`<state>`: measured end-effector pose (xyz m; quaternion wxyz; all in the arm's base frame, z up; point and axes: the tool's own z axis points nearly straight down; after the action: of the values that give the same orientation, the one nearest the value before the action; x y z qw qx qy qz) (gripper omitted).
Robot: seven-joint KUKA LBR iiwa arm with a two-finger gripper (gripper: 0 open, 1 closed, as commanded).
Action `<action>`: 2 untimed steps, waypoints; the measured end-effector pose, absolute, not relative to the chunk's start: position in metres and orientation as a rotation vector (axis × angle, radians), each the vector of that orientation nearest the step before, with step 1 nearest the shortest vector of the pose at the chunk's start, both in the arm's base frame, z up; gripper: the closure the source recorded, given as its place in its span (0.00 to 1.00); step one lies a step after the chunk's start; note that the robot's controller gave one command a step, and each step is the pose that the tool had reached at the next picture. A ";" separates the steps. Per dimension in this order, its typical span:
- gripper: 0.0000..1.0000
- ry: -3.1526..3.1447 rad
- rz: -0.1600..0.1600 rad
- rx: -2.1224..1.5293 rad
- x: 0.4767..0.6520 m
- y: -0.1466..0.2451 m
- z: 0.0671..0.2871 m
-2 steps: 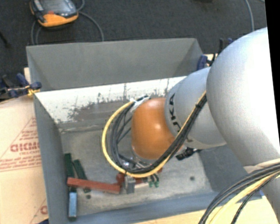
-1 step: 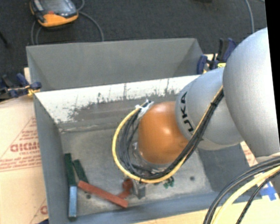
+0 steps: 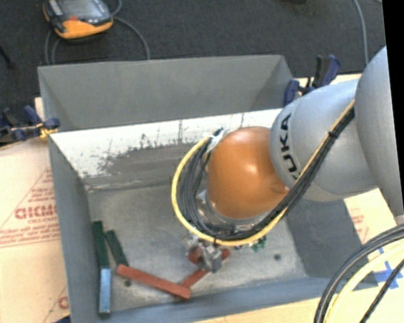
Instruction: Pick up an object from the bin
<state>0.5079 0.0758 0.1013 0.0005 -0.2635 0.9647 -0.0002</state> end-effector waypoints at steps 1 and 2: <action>1.00 3.075 0.000 -0.635 0.487 0.101 0.116; 0.00 3.010 -0.006 -0.872 0.505 0.023 0.220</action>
Offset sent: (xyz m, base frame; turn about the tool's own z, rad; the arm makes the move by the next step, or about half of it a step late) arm -0.0059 -0.0502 0.1162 -0.0366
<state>0.5047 0.0227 0.2196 0.0038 -0.2784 0.9605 -0.0018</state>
